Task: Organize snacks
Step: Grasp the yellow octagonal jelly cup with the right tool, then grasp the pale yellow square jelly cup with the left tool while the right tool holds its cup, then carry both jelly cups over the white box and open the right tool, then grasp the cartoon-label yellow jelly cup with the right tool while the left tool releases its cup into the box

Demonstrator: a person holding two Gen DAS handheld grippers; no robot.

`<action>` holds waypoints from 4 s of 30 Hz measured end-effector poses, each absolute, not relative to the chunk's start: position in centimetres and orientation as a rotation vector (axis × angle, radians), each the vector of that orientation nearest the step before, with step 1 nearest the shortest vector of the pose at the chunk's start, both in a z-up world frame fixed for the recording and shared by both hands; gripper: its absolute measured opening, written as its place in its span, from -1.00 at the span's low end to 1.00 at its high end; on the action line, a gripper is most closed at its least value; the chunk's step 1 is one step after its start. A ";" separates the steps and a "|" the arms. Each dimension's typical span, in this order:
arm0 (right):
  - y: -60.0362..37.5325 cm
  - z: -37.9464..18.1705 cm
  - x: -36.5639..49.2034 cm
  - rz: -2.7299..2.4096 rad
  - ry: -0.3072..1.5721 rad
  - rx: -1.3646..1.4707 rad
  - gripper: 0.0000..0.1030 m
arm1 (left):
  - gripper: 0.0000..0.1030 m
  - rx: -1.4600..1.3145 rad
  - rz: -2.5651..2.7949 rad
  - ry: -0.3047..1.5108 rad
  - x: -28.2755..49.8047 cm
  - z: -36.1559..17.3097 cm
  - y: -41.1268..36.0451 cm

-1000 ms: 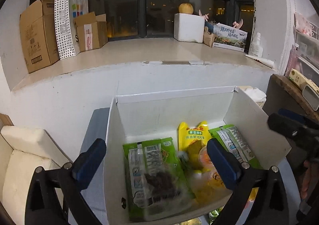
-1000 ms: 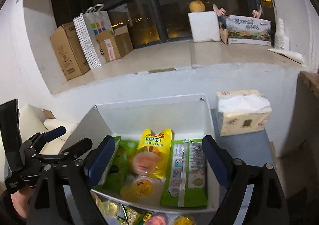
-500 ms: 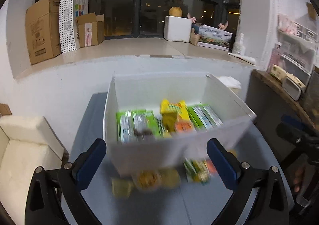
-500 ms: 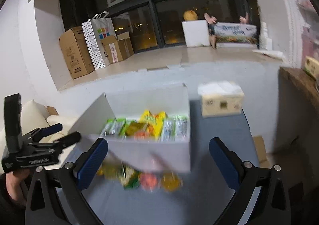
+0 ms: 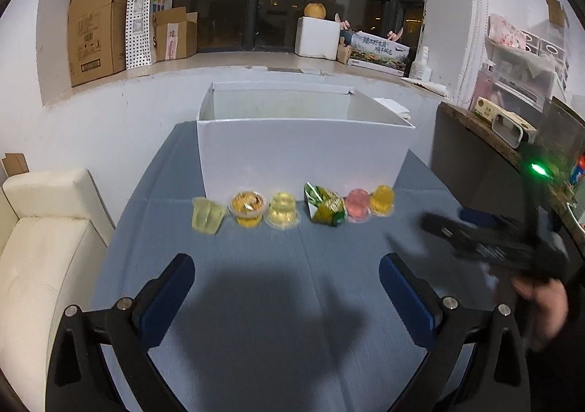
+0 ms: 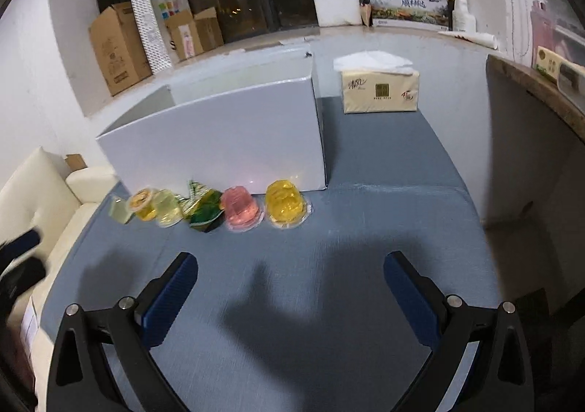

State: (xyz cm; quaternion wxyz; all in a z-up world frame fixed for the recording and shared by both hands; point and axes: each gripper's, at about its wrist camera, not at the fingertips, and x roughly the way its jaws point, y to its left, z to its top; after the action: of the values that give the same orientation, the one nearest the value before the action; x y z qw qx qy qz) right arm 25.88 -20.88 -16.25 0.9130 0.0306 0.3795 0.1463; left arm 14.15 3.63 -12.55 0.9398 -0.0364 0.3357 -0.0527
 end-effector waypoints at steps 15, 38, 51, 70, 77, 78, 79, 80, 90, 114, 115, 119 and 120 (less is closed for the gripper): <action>-17.9 -19.8 33.9 0.277 0.900 0.027 -0.13 | 1.00 -0.076 -0.075 0.717 13.3 -13.6 5.3; -23.1 -12.2 19.1 0.394 0.700 0.133 -0.14 | 1.00 -0.033 -0.020 0.738 23.0 -13.3 5.1; -24.7 -13.1 17.8 0.366 0.713 0.141 -0.14 | 0.98 -0.102 0.038 0.834 26.4 -19.1 9.9; -22.6 -13.1 17.8 0.409 0.722 0.120 -0.14 | -0.31 -0.144 -0.085 0.801 24.6 -17.7 10.7; -20.2 -10.6 19.9 0.471 0.678 0.115 -0.14 | -0.30 -0.114 -0.166 0.646 22.1 -10.5 8.7; -19.8 -10.0 20.4 0.480 0.665 0.117 -0.14 | -0.30 -0.112 -0.178 0.626 22.0 -9.4 8.4; -19.6 -9.4 20.9 0.489 0.651 0.118 -0.14 | -0.30 -0.110 -0.190 0.602 22.0 -8.4 8.2; -19.2 -8.7 21.8 0.497 0.634 0.119 -0.14 | -0.30 -0.103 -0.196 0.587 22.1 -7.6 7.9; -14.9 -5.3 33.1 0.523 0.600 0.074 -0.70 | -0.30 -0.058 -0.187 0.593 30.6 -4.9 6.5; -20.0 -17.3 28.6 0.352 0.810 0.104 0.78 | -0.30 -0.013 -0.210 0.716 36.8 -10.3 4.9; -19.8 -17.6 28.8 0.348 0.808 0.097 0.78 | -0.30 -0.006 -0.212 0.720 36.8 -10.5 4.7; -19.0 -18.4 30.4 0.359 0.818 0.108 0.78 | -0.30 -0.010 -0.210 0.734 37.0 -11.0 4.7; -18.7 -18.6 30.6 0.358 0.819 0.117 0.78 | -0.30 -0.008 -0.207 0.736 37.1 -11.1 4.7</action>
State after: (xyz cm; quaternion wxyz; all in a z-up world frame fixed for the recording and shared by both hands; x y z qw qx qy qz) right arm 30.64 -18.70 -18.65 0.9002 0.0565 0.3956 0.1731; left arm 37.08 4.75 -11.13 0.9278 -0.0039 0.3591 -0.1011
